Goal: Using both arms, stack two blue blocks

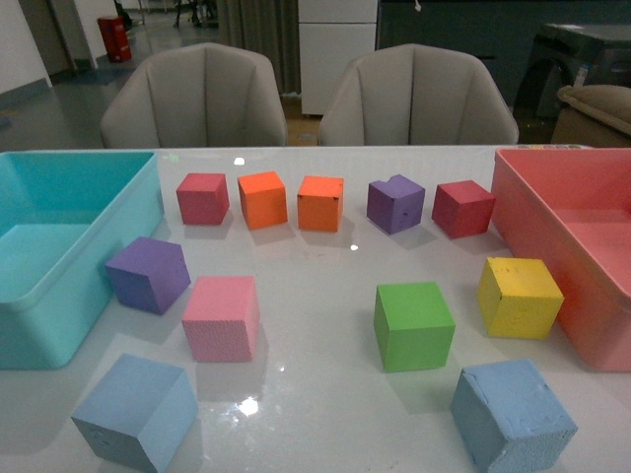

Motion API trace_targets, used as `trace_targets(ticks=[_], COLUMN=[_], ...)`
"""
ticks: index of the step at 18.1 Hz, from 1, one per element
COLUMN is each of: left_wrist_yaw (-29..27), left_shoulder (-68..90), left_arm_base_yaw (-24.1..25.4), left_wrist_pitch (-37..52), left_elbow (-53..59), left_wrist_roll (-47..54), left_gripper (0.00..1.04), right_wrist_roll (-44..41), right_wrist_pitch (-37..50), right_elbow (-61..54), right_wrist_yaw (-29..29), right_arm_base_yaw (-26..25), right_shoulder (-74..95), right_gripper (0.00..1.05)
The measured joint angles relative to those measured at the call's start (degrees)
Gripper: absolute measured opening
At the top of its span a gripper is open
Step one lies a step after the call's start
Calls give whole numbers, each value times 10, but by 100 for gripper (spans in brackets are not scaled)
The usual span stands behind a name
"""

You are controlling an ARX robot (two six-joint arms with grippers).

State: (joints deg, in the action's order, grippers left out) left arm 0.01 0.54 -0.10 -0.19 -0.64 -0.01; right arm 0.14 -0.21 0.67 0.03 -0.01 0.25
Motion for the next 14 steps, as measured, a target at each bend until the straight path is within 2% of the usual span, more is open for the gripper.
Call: trace_targets(ticks=[14], left_wrist_yaw=[0], left_shoulder=[0], left_arm_base_yaw=[0], left_wrist_pitch=[0], left_elbow=[0], left_wrist_roll=[0], left_gripper=[98], right_wrist_roll=[0], right_wrist_pitch=[0], right_elbow=[0], right_wrist_yaw=[0], right_arm_base_yaw=[0], right_shoulder=[0], right_gripper=[98])
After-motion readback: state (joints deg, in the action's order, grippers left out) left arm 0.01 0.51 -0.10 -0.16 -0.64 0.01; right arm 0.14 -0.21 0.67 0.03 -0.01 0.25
